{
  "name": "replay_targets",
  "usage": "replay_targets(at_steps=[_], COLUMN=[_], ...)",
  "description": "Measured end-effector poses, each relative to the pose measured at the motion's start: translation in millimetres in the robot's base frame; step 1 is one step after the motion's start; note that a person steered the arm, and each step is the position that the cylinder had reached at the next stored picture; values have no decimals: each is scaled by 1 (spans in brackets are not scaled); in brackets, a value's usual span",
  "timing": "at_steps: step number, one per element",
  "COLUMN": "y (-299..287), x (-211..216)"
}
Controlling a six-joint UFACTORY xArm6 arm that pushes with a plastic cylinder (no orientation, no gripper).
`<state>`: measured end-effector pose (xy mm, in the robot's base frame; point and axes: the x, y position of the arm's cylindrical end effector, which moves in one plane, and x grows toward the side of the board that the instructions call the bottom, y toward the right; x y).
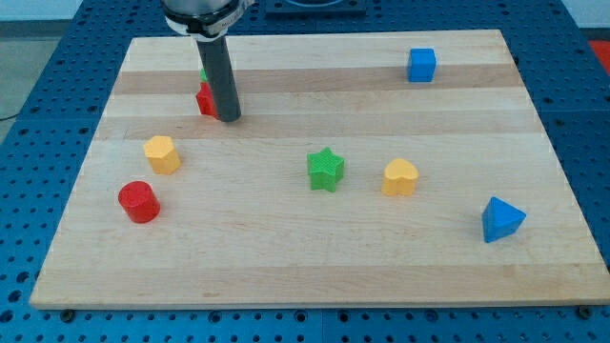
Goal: Slide the red star and the green circle up a bit
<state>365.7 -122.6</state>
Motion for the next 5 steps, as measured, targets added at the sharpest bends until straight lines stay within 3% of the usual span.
replay_targets(at_steps=[5], y=[-13], x=[-19])
